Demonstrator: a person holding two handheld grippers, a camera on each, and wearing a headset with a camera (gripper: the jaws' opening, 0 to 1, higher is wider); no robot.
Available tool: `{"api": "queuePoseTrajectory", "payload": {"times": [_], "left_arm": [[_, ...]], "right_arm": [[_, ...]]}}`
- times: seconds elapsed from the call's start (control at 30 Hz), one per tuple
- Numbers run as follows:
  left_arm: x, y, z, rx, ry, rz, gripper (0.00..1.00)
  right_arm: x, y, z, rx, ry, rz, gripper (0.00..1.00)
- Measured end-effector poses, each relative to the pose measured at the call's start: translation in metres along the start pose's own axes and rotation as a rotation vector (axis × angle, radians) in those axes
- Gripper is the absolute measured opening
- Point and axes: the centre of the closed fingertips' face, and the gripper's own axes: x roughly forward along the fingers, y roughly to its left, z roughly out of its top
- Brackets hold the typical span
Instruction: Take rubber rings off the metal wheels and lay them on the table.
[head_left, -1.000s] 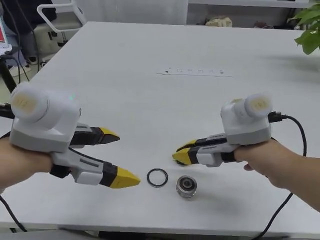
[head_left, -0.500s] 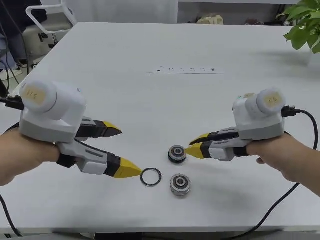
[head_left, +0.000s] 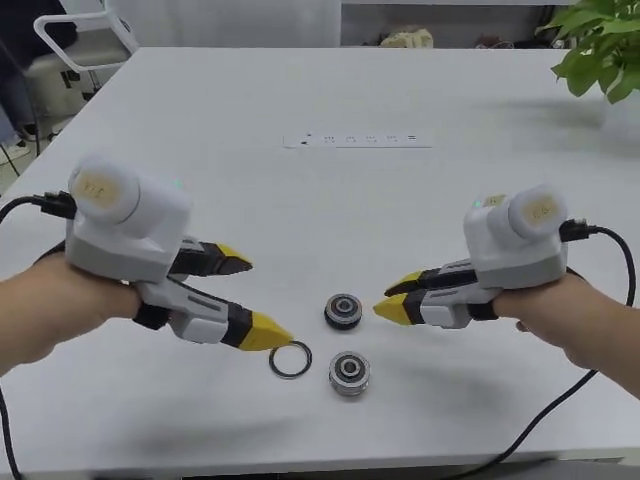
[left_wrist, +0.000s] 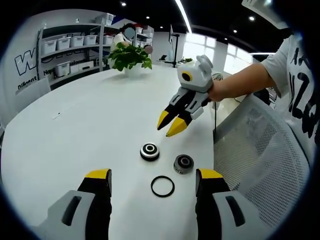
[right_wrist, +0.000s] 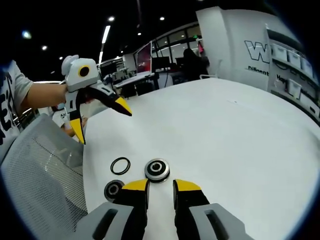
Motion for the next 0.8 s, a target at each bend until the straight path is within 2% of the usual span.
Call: {"api": "queuePoseTrajectory", "payload": {"times": [0.23,0.4,0.57,0.8], "left_arm": [[0.012,0.002,0.003,0.0,0.004,-0.011,0.62],[0.024,0.0,0.006,-0.006,0.007,-0.037,0.56],[0.034,0.0,0.004,0.004,0.03,-0.051,0.55],[0.049,-0.004,0.005,-0.005,0.039,-0.074,0.5]], "right_arm": [[0.003,-0.003,-0.005,-0.001,0.003,-0.005,0.18],[0.005,-0.003,-0.006,0.0,0.003,-0.003,0.2],[0.006,-0.003,-0.007,-0.007,0.007,0.001,0.21],[0.008,-0.004,-0.011,-0.004,0.007,0.008,0.22]]}}
